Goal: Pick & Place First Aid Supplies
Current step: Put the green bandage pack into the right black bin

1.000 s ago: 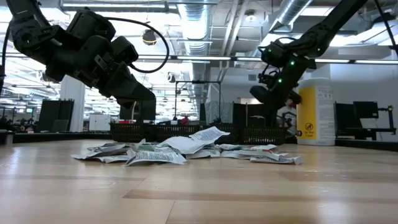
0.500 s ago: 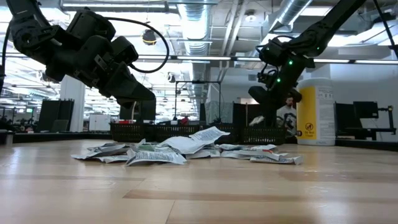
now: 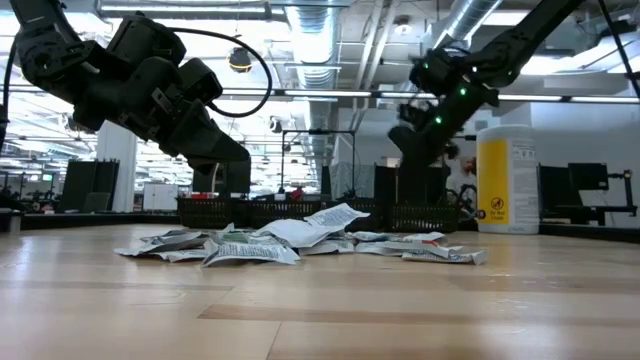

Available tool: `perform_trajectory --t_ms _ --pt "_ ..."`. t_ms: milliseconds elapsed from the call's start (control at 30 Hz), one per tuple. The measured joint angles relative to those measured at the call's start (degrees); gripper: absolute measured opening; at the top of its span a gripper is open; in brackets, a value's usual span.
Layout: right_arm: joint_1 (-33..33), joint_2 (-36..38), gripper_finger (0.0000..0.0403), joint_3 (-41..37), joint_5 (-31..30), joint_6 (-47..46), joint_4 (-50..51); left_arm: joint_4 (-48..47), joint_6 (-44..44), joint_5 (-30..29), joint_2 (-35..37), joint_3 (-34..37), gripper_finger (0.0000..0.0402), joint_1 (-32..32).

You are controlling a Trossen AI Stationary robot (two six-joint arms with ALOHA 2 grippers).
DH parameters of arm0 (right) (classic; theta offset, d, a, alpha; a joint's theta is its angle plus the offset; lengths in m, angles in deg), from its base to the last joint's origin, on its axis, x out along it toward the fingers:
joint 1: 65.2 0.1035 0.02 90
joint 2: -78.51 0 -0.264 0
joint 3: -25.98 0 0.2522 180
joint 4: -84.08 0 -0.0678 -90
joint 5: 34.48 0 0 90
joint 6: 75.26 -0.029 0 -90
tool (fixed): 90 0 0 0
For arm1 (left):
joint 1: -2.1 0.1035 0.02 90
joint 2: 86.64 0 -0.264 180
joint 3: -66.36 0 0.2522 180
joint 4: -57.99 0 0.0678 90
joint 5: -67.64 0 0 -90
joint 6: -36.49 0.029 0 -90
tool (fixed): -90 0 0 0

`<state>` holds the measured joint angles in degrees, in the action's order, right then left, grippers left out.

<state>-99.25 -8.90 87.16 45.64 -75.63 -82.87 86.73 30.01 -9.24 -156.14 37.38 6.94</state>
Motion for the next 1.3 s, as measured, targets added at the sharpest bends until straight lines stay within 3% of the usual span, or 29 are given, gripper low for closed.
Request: perform_trajectory --t_ms 167,333,633,867,1033,1167,1300 --pt "7.26 0.00 0.0071 -0.01 10.17 9.87 -4.32 -0.08 -1.08 -0.02 0.00 0.00 0.0016 -0.60" --pt "14.80 0.00 0.0071 -0.01 13.24 13.92 -5.80 -0.28 -2.52 -1.21 0.00 0.00 0.0016 -4.26" --pt "26.37 0.00 0.0071 -0.01 13.08 10.36 -8.07 -0.02 -3.58 -12.69 0.01 0.00 0.0016 -10.89" --pt "33.59 0.00 0.0071 0.00 12.56 7.19 -8.97 0.71 -4.13 -28.12 -0.92 -1.51 0.0026 -24.04" --pt "37.91 0.00 0.0071 -0.02 9.70 5.04 -8.63 0.62 -1.46 -37.51 -9.31 -5.16 0.0044 -30.90" --pt "40.88 0.00 0.0071 -0.02 9.60 4.93 -7.62 0.36 -0.30 -43.93 -17.48 -8.99 0.0055 -31.85" --pt "43.36 0.00 0.0071 -0.02 9.59 4.77 -5.70 0.34 2.81 -47.26 -20.61 -11.18 0.0067 -31.85"
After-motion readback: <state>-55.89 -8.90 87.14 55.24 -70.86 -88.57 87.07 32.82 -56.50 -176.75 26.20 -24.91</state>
